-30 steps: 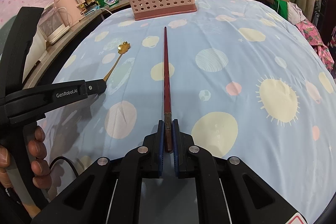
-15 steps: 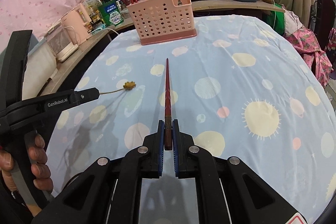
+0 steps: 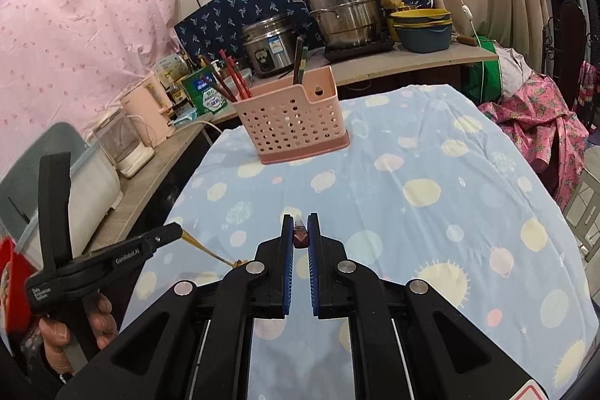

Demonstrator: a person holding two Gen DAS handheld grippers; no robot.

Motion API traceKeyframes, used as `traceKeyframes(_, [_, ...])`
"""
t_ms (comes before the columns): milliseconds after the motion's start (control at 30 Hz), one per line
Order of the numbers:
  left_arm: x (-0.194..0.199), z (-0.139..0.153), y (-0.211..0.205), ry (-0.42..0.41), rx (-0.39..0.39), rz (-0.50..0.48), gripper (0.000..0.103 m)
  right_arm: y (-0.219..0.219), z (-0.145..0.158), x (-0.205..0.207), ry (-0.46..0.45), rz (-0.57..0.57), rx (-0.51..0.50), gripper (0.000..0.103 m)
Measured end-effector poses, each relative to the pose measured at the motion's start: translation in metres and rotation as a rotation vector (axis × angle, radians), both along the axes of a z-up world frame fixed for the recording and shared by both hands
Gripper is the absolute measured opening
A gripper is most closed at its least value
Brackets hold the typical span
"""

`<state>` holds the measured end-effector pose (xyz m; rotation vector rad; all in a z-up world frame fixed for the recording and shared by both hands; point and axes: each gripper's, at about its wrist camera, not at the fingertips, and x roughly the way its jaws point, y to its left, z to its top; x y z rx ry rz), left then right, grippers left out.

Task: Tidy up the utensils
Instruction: 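Lift the gold spoon and dark red chopstick and carry them over the pink holder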

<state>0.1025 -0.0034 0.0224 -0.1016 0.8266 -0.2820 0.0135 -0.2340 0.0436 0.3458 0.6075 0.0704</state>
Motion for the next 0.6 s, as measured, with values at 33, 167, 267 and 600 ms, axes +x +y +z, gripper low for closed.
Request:
traceKeyframes(33, [0.001,0.005,0.000,-0.007,0.001,-0.002,0.001,-0.003,0.006,0.002,-0.015,-0.006,0.000,0.007])
traceKeyframes(167, [0.011,0.024,-0.006,-0.030,-0.004,-0.013,0.001,-0.013,0.028,0.014,-0.062,-0.023,0.012,0.007])
traceKeyframes(267, [0.020,0.040,-0.011,-0.053,-0.011,-0.022,0.001,-0.019,0.041,0.024,-0.091,-0.036,0.019,0.007])
traceKeyframes(600, [0.061,0.093,-0.024,-0.156,-0.023,-0.024,0.001,-0.035,0.082,0.065,-0.195,-0.082,-0.002,0.007])
